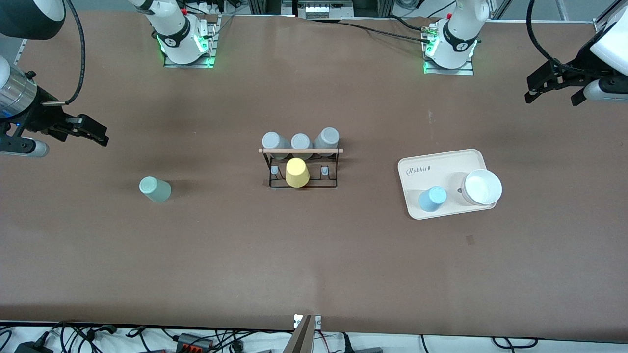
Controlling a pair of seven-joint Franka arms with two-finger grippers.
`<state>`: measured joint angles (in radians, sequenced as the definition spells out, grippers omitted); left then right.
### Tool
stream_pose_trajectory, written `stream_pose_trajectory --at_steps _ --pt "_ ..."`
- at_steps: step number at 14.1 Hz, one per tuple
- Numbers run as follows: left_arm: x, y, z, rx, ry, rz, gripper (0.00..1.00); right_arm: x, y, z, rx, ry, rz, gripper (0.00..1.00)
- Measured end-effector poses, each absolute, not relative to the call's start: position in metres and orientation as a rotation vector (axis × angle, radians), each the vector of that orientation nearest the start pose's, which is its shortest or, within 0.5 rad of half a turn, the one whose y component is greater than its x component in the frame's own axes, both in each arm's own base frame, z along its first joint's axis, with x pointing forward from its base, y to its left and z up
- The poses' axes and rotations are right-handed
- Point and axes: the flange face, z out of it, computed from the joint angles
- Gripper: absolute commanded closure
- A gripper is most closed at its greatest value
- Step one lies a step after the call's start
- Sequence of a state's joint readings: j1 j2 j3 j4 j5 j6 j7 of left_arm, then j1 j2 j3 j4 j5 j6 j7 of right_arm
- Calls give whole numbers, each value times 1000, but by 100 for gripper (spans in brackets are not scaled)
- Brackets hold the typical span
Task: Hang scattered cups on rack with three cups
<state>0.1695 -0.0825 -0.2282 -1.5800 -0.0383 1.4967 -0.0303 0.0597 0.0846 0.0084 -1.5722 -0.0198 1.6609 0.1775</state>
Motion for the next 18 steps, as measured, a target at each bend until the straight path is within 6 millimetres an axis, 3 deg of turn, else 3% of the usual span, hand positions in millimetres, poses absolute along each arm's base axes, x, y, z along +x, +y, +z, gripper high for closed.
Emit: stream_pose_trajectory --at_steps 3,5,6,9,12,15,18 --pt "518 -44 652 -3144 62 60 0 586 38 583 -3155 171 -10 0" --pt "531 -48 633 -3149 78 70 0 586 38 584 -3155 171 -10 0" --pt "546 -56 611 -3155 104 77 0 586 37 584 -3155 171 -11 0" --pt "600 -79 518 -3192 164 117 0 586 37 584 -3155 172 -13 0" --pt "629 -79 449 -3219 159 115 0 586 37 584 -3155 172 -15 0" --pt "633 -82 375 -3225 156 -15 0 586 37 584 -3155 172 -15 0" --pt "614 -90 316 -3230 116 -47 0 586 37 584 -3155 172 -16 0"
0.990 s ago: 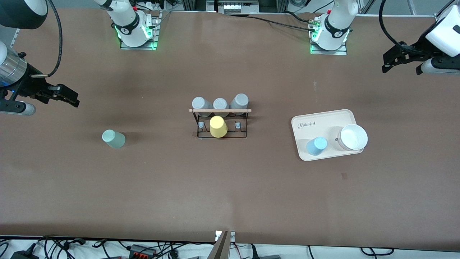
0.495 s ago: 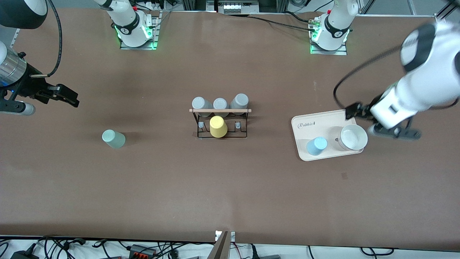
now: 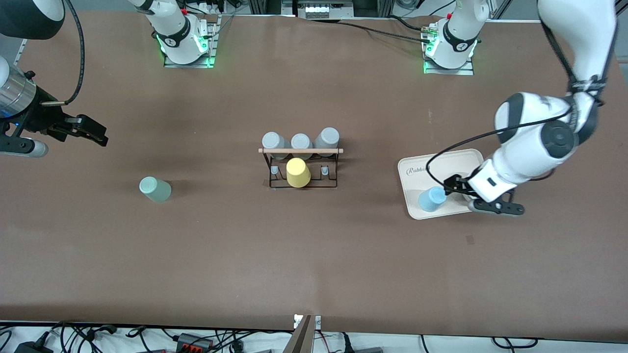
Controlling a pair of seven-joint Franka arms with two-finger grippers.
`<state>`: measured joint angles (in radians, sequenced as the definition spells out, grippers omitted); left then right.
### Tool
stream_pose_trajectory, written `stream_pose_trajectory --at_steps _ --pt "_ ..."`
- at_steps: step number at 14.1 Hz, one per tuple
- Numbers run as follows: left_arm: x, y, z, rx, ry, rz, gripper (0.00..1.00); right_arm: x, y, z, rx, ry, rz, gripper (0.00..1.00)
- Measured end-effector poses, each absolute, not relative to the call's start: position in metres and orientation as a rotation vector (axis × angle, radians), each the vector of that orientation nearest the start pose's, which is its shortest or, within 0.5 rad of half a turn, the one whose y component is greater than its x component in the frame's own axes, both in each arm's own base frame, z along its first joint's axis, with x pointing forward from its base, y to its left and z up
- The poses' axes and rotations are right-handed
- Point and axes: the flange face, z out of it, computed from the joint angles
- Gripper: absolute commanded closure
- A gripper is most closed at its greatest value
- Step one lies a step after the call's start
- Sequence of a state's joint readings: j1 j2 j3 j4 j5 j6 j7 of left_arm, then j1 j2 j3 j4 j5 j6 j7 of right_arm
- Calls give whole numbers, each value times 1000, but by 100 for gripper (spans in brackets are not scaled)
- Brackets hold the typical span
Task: Hang scattered cups on rack with three cups
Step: 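Reach the left gripper down to the light blue cup on the tray, then close the left gripper around the light blue cup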
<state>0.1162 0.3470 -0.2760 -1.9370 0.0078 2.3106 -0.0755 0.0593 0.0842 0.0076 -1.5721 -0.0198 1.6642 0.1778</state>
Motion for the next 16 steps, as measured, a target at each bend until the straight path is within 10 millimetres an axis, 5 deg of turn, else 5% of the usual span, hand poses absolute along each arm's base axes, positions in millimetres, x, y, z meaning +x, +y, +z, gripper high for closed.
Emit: stream_pose_trajectory --at_steps 8,16 --pt "602 -134 265 -3081 56 -46 0 586 36 584 -3154 175 -20 0" --pt "603 -137 227 -3121 43 -74 2 587 36 584 -3154 175 -21 0"
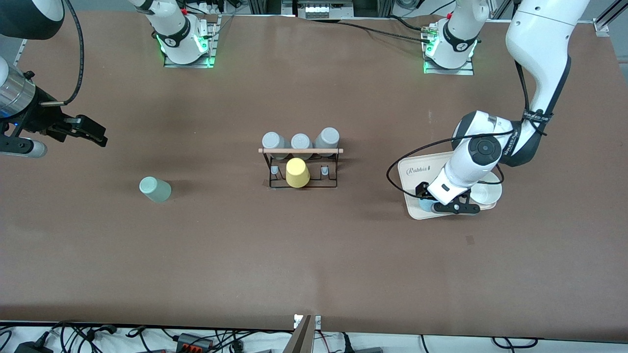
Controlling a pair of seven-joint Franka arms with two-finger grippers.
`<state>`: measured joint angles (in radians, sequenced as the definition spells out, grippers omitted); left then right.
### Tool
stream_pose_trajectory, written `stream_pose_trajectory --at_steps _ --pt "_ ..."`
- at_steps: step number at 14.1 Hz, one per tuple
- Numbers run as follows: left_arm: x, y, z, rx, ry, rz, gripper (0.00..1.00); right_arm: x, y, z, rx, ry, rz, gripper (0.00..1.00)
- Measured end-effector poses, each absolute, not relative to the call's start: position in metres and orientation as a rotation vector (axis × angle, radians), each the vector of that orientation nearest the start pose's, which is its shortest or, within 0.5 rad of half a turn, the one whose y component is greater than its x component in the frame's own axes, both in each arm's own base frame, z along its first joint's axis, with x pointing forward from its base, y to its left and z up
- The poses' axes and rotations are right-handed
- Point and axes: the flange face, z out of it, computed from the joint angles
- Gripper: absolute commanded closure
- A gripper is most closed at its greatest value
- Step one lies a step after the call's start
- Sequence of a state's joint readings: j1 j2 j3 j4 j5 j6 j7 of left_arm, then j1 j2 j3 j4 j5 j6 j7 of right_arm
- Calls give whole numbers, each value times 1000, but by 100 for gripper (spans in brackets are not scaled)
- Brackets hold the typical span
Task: Hang scattered cups on rack with three cups
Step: 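Close the left gripper around the light blue cup, then carry the blue cup to the rack while the right gripper reaches out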
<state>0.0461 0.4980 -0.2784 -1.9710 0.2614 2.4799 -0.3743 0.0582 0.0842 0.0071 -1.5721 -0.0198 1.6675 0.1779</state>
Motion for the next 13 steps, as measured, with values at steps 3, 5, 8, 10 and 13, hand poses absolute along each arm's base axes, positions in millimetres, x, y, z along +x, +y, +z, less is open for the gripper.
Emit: stream_pose_trajectory --at_steps 3,5,8,10,13 --pt "602 -138 226 -3122 44 -78 48 587 36 584 -3154 175 -22 0" --pt "601 -137 225 -3122 44 -76 93 587 36 584 -3154 175 -22 0" --pt "603 -134 229 -3122 26 -89 99 587 36 584 -3154 175 -22 0" --pt "608 -141 242 -3121 17 -95 99 587 36 584 -3154 175 -22 0" --pt "617 -205 320 -3096 -34 -10 99 587 36 584 -3154 175 -22 0"
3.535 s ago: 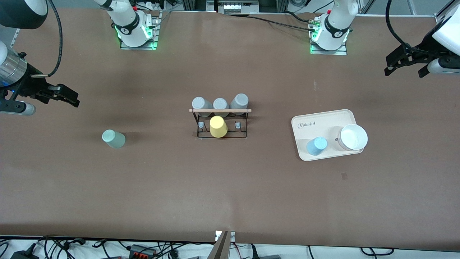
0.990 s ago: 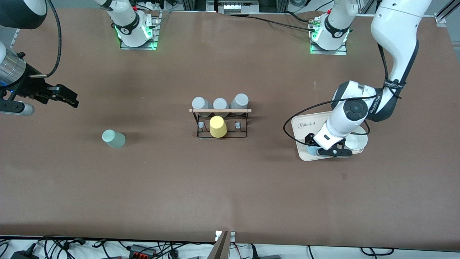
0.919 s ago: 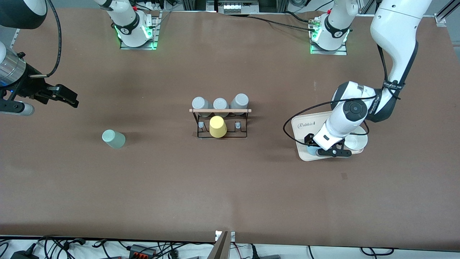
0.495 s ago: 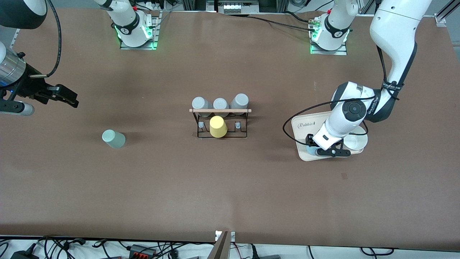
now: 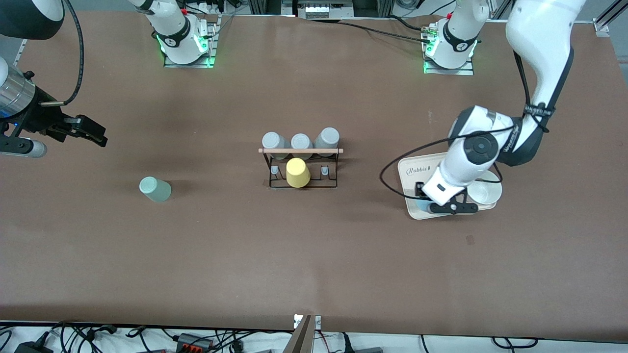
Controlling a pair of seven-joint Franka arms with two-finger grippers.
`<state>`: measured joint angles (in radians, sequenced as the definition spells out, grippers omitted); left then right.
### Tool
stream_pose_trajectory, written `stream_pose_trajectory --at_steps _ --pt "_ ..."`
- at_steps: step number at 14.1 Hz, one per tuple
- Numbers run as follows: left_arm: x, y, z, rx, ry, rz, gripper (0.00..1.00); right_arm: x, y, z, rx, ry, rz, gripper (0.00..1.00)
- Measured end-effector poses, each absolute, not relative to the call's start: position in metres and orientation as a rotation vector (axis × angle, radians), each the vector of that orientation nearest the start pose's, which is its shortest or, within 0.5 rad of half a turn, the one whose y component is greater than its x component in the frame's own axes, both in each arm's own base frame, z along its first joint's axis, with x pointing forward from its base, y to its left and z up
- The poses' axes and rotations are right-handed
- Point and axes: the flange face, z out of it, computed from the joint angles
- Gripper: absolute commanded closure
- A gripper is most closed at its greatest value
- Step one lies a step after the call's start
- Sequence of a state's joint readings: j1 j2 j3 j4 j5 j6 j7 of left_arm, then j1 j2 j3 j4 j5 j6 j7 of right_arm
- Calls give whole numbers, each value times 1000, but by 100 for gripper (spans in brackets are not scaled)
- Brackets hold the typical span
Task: Hang scattered cups on rack with three cups
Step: 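Carry the blue cup to the rack while the right gripper reaches out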
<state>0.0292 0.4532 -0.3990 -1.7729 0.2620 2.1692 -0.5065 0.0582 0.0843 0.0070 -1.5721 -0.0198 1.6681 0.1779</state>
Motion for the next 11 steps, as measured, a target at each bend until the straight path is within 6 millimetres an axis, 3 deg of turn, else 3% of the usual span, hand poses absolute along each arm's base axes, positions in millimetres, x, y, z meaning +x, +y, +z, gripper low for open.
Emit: stream_pose_trajectory --at_steps 2,4,8,11 --pt "615 -262 385 -3106 -21 -37 99 587 36 584 -3154 175 -22 0" --pt "602 -315 419 -3167 16 -44 99 587 35 584 -3154 178 -23 0" --pt "573 -407 432 -3254 -30 -40 98 587 29 584 -3154 195 -23 0" --pt "563 -455 405 -3273 -48 21 97 587 28 583 -3154 196 -19 0"
